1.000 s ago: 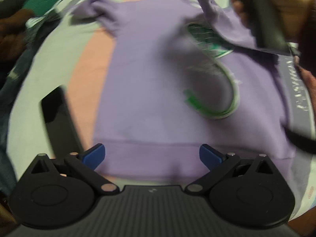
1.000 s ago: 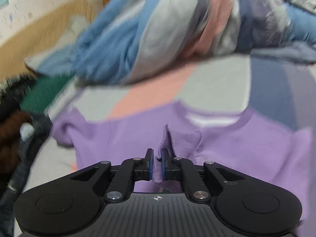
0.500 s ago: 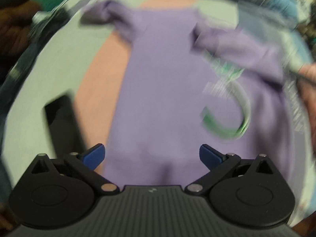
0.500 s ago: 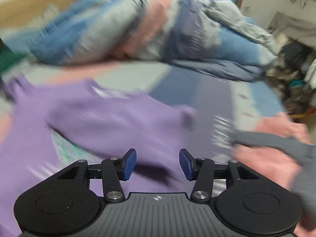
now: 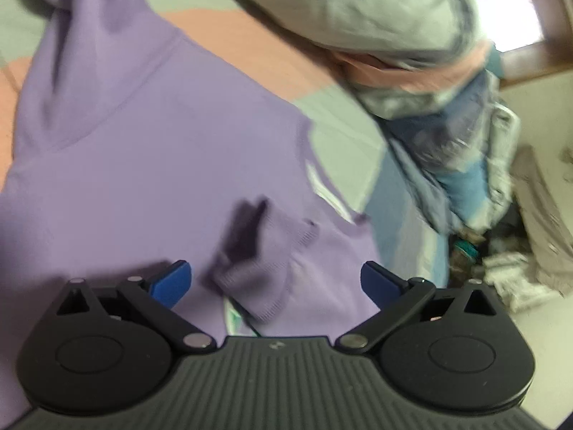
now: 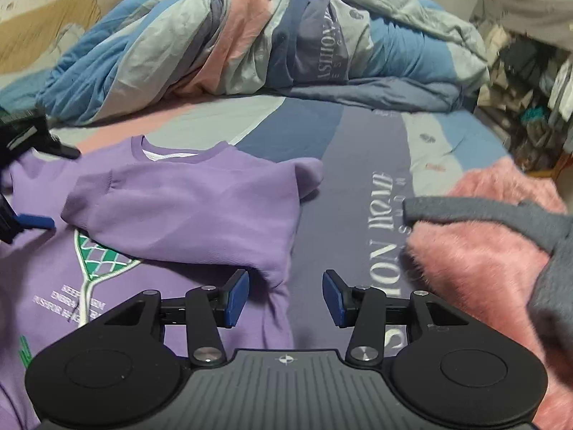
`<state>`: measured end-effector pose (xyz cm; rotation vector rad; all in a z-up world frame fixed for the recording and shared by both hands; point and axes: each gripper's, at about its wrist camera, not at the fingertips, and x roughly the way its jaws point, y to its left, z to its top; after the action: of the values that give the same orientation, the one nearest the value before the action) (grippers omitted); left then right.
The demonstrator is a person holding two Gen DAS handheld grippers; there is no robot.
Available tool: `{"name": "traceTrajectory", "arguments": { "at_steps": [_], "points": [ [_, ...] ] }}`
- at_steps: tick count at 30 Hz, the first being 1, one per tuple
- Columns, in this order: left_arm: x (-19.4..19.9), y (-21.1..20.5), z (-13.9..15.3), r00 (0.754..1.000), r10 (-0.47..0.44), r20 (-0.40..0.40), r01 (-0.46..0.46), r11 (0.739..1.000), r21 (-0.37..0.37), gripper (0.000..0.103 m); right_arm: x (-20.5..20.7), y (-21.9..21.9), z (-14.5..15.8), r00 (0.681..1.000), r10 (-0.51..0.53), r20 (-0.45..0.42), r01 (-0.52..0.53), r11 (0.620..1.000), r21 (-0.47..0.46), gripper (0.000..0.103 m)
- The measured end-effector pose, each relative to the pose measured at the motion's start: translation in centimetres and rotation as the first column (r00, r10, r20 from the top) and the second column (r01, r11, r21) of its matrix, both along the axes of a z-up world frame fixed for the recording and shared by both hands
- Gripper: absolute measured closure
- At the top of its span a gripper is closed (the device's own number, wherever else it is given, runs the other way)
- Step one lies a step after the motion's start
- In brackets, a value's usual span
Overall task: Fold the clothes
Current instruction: 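Grasp the other sleeve cuff with the left gripper, then fold the held sleeve across the sweatshirt body with the left gripper, then release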
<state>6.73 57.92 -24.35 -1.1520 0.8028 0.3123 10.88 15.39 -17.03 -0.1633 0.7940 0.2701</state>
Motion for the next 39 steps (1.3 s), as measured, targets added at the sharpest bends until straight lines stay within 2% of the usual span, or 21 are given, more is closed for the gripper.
{"name": "traceTrajectory", "arguments": {
  "at_steps": [1,2,3,5,6,7,9,11,14,16,18,20,23,27,29,30,32,33,36,37,39],
  "points": [
    [0.3,0.1,-0.5,1.0,0.002,0.003,-0.002,1.0,-0.011,0.01,0.1,-0.1,-0.1,1.0,-0.003,-0.007,0.003,1.0,0.013,0.058],
    [0.5,0.0,-0.9,1.0,-0.004,0.017,0.004,1.0,-0.026,0.026,0.1,-0.2,-0.3,1.0,-0.005,-0.014,0.006,1.0,0.025,0.058],
    [0.9,0.0,-1.4,1.0,-0.017,0.022,0.017,0.999,-0.031,0.049,0.2,-0.3,-0.4,1.0,-0.008,-0.022,0.008,0.999,0.038,0.058],
    [2.0,-0.4,-2.1,0.999,-0.026,-0.029,0.026,1.0,0.009,0.075,0.4,-0.5,-0.9,0.999,-0.009,-0.035,0.011,0.999,0.043,0.058],
    [2.2,-0.5,-2.2,0.999,-0.016,-0.049,0.017,1.0,0.023,0.086,0.6,-0.6,-1.2,0.999,-0.01,-0.044,0.012,0.999,0.047,0.058],
    [2.2,-0.6,-2.2,0.999,0.007,-0.05,-0.006,1.0,0.022,0.092,0.7,-0.8,-1.4,0.999,-0.011,-0.049,0.014,0.999,0.05,0.058],
    [2.2,-0.9,-1.8,0.998,0.051,-0.038,-0.049,0.998,0.032,0.093,1.1,-1.0,-1.8,0.998,-0.012,-0.059,0.015,0.998,0.056,0.058],
    [2.2,-1.7,-0.7,0.997,0.067,-0.035,-0.064,0.995,0.076,0.094,1.4,-0.9,-2.2,0.998,0.011,-0.069,-0.007,0.998,0.067,0.058],
    [2.2,-2.7,1.7,0.997,0.07,-0.015,-0.067,0.985,0.158,0.094,1.9,0.2,-3.1,0.99,0.109,-0.087,-0.105,0.993,0.054,0.059],
    [2.0,-3.3,4.1,0.997,0.073,0.024,-0.077,0.972,0.222,0.094,2.3,1.1,-3.5,0.986,0.137,-0.094,-0.136,0.991,0.019,0.062],
    [1.8,-3.2,5.9,0.996,0.083,0.041,-0.092,0.953,0.288,0.094,2.9,1.8,-3.7,0.987,0.134,-0.094,-0.135,0.991,-0.008,0.071],
    [1.1,-2.6,6.8,0.995,0.096,0.039,-0.104,0.941,0.321,0.094,3.3,1.8,-3.0,0.984,0.155,-0.092,-0.152,0.988,0.042,0.071],
    [0.8,-1.5,6.2,0.996,0.084,-0.025,-0.072,0.944,0.323,0.093,3.6,1.5,-2.0,0.986,0.155,-0.067,-0.15,0.986,0.074,0.068],
    [1.6,-1.8,4.5,0.981,0.066,-0.18,0.017,0.906,0.422,0.093,4.0,1.1,-0.6,0.988,0.152,-0.034,-0.147,0.982,0.118,0.063],
    [0.4,-1.9,3.8,0.976,0.076,-0.204,0.015,0.912,0.411,0.093,5.3,1.2,-0.3,0.99,0.138,-0.014,-0.133,0.974,0.183,0.059],
    [0.2,-2.0,3.5,0.974,0.084,-0.211,0.01,0.912,0.41,0.093,6.3,1.9,-0.4,0.99,0.138,-0.005,-0.135,0.974,0.181,0.059],
    [-0.1,-2.3,3.3,0.969,0.089,-0.232,0.019,0.904,0.427,0.092,8.6,3.8,-1.0,0.991,0.135,0.017,-0.136,0.984,0.115,0.059],
    [-0.2,-2.4,3.3,0.966,0.091,-0.244,0.026,0.898,0.439,0.092,10.2,4.8,-1.6,0.995,0.098,0.009,-0.098,0.993,0.072,0.059],
    [-0.7,-2.3,3.0,0.962,0.084,-0.259,0.039,0.9,0.434,0.09,15.1,3.7,-3.2,0.985,-0.067,-0.16,0.094,0.98,0.173,0.06],
    [-0.8,-2.2,2.9,0.962,0.077,-0.26,0.044,0.901,0.432,0.09,16.7,3.3,-3.7,0.969,-0.116,-0.219,0.162,0.966,0.204,0.06],
    [-0.9,-2.0,2.8,0.963,0.065,-0.262,0.056,0.903,0.427,0.088,18.9,1.2,-4.3,0.926,-0.175,-0.335,0.298,0.884,0.36,0.06]
  ]
}}
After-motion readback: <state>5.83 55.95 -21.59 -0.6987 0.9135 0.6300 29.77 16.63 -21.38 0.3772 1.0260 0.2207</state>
